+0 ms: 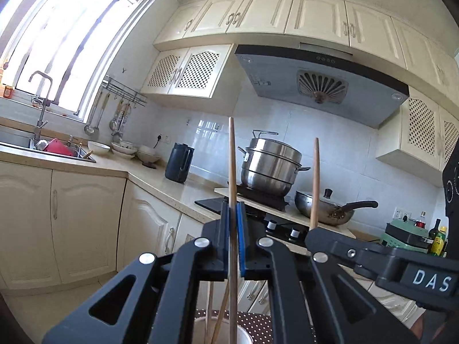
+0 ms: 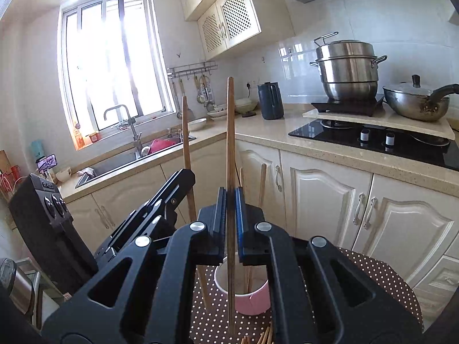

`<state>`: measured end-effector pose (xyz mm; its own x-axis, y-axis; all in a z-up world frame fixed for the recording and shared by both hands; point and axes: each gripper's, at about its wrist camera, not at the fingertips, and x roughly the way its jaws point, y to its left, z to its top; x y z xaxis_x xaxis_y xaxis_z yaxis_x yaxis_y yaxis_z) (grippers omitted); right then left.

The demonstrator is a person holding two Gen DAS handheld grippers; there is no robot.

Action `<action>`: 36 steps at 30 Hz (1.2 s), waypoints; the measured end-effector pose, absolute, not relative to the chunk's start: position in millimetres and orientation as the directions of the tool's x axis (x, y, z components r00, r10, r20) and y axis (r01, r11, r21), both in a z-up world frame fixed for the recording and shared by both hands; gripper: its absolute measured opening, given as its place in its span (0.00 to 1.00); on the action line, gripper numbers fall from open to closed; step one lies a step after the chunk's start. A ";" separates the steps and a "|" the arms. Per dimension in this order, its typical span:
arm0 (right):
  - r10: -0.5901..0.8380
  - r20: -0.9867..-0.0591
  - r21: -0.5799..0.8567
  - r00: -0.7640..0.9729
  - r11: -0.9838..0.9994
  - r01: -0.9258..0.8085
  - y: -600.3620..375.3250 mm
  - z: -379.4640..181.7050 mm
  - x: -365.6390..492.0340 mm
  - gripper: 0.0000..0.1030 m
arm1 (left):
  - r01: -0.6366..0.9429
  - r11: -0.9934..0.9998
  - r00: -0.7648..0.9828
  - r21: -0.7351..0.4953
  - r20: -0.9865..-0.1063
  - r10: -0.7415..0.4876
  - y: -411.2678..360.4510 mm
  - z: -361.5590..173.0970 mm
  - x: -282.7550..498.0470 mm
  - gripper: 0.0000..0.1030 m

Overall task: Organize utensils
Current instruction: 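Lift the chopstick with the right gripper and bring it above the pink cup, then open the right gripper to drop the chopstick into the pink cup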

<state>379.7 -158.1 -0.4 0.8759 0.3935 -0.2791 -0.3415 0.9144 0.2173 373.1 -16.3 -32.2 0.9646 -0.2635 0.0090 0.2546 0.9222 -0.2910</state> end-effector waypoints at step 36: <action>0.361 -0.250 0.234 0.898 0.923 -0.306 -162.4 -52.4 404.8 0.06 | 0.194 0.945 0.971 -0.263 -0.086 -0.224 -12.9 -78.8 397.8 0.05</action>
